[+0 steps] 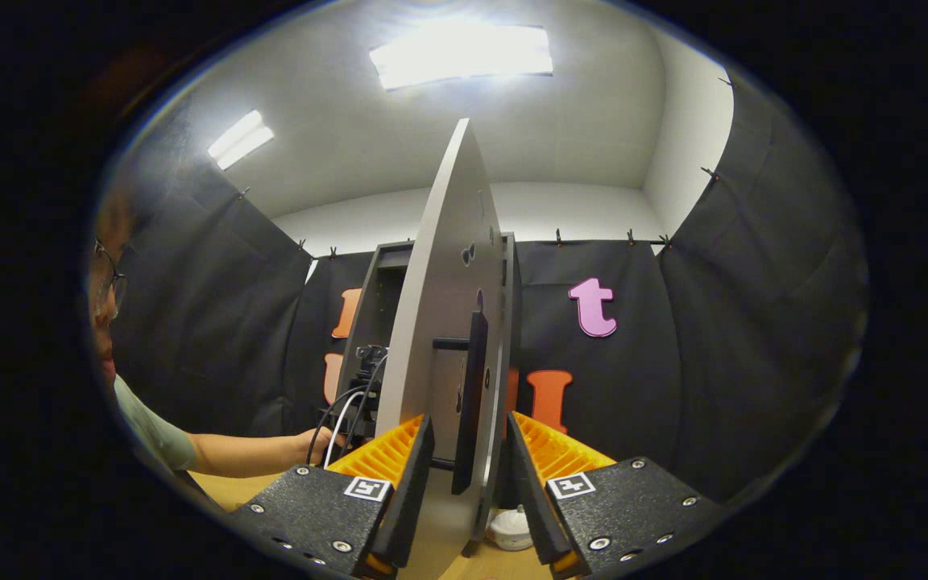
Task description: Open the cabinet door with the right hand, grasp the bottle in the cabinet with the left hand and place it on the coaster, then close the cabinet door with the right hand.
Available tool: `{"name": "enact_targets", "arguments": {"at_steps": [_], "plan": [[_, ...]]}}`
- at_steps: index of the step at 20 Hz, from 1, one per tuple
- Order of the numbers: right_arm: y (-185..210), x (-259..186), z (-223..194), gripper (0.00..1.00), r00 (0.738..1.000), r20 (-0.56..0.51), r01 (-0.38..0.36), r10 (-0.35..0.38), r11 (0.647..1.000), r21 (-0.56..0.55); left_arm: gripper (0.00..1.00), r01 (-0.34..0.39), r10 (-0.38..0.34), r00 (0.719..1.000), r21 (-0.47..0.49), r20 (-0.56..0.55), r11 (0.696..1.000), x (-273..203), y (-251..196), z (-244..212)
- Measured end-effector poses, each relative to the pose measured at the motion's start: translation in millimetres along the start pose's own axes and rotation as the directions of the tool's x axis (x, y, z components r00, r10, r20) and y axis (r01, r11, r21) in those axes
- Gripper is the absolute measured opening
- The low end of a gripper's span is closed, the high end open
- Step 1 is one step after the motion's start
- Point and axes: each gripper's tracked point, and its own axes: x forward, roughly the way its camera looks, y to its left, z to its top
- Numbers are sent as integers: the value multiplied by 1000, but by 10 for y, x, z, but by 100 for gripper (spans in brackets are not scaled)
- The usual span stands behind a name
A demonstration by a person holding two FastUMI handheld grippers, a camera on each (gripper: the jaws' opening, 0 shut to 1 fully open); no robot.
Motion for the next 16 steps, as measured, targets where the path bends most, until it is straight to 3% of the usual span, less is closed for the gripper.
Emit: {"name": "enact_targets", "arguments": {"at_steps": [2,3,16], "plan": [[-4,-3,12,56,1000,0,11,-11,1000,7,86,1,-1,1000,10,2,1000,-168,76,-9],[-7,1,8,63,1000,-3,15,-15,1000,9,84,5,-5,1000,15,0,1000,-266,106,-34],[-103,-70,-36,70,996,-33,87,-88,996,-16,84,12,-15,999,59,45,998,-1447,706,-319]]}}
